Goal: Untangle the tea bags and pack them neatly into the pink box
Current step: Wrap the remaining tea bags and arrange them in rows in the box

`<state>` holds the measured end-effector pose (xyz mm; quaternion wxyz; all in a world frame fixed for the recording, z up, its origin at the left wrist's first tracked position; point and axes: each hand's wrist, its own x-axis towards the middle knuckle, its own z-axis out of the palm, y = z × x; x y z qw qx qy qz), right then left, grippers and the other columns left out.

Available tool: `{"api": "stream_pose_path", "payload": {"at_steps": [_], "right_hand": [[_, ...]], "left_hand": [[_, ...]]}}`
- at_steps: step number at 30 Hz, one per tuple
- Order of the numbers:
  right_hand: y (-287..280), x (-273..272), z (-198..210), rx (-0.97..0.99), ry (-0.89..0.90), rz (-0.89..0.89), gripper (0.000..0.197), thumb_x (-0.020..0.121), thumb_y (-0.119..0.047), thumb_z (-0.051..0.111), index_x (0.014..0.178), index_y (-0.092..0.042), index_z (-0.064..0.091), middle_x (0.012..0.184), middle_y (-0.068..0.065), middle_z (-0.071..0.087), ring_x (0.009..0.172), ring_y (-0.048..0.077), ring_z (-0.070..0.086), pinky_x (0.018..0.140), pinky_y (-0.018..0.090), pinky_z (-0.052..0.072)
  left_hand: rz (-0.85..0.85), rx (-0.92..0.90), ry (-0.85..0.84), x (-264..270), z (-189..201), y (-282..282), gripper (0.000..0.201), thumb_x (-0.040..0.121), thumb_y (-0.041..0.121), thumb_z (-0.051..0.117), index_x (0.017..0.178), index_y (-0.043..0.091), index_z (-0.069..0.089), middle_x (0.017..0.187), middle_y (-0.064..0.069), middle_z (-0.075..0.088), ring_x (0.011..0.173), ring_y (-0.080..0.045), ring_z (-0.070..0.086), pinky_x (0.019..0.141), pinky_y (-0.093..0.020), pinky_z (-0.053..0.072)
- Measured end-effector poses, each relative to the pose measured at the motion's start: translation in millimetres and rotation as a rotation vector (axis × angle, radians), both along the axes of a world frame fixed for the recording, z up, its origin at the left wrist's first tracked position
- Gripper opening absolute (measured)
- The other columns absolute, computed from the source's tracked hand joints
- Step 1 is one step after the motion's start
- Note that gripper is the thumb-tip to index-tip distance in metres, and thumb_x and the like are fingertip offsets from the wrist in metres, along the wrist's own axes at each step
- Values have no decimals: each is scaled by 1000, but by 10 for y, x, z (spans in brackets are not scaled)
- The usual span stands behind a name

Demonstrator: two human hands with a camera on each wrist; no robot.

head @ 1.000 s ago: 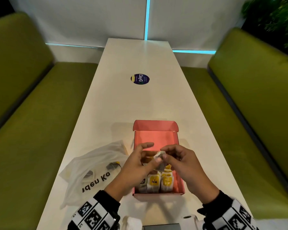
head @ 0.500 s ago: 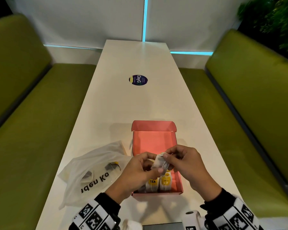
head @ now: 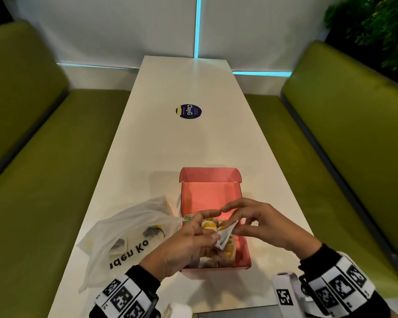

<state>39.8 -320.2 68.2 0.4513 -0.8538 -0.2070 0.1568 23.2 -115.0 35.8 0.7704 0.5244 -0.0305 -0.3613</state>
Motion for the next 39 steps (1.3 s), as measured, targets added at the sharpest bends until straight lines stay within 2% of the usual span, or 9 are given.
{"api": "stream_pose_path", "payload": {"at_steps": [6,10,15,19,22,26,31,35,39], "right_hand": [[12,10,71,-145,48,-107,15,86,-14,65,75,-25,62,69,-5,65,63,0,56,61,14,42],[33,24,92,-156,90,-151,16,85,-12,65,73,-23,62,62,-7,63,58,4,60,59,15,44],[64,-15,35,-87,121,-199,17,70,-25,80,81,-26,68,72,-10,65,64,3,54,60,16,44],[21,-29,-77,-165,-119,-292,12,75,-15,76,73,-22,65,72,-10,59,67,2,52,60,12,39],[-29,-135,-181,-198,-193,-244,8,76,-18,75,77,-16,67,71,-8,61,70,8,54,57,13,39],[16,-400,-457,-295,-86,-178,3,78,-18,65,77,-16,62,62,-9,60,64,6,55,55,19,35],[62,-515,-637,-399,-67,-152,6,84,-19,61,85,-12,60,87,7,68,80,22,59,58,16,33],[108,-492,-574,-442,-62,-112,8,87,-18,58,90,-11,61,92,9,67,84,22,57,57,10,31],[144,-451,-559,-508,-44,-51,18,87,-18,55,104,-15,61,102,7,67,94,22,57,60,17,30]], "left_hand": [[72,191,-237,51,-24,16,34,85,34,53,114,20,62,106,2,67,95,-10,65,84,-25,53],[158,366,-419,37,-84,-98,13,76,23,75,86,15,72,79,-1,72,72,-10,64,70,-26,49],[181,358,-386,60,-148,-162,3,79,13,74,79,13,71,67,1,70,61,-7,61,59,-19,48],[114,464,-471,137,-173,-145,20,71,14,81,83,25,70,79,9,70,66,-1,58,66,-16,48],[98,835,-844,252,-255,-119,15,72,27,79,84,29,71,82,17,63,73,4,50,69,-15,43],[-92,1069,-1263,227,-383,-227,17,63,40,71,76,29,72,79,6,59,77,-19,54,60,-34,46],[-166,1263,-1360,188,-420,-344,22,50,54,62,62,35,64,76,11,54,70,-15,55,54,-31,39],[-222,1361,-1370,214,-449,-365,29,37,49,78,53,31,61,75,11,54,69,-15,54,55,-30,36],[-254,1398,-1305,252,-442,-374,33,32,45,83,49,30,60,74,11,54,70,-15,54,56,-30,34]]}}
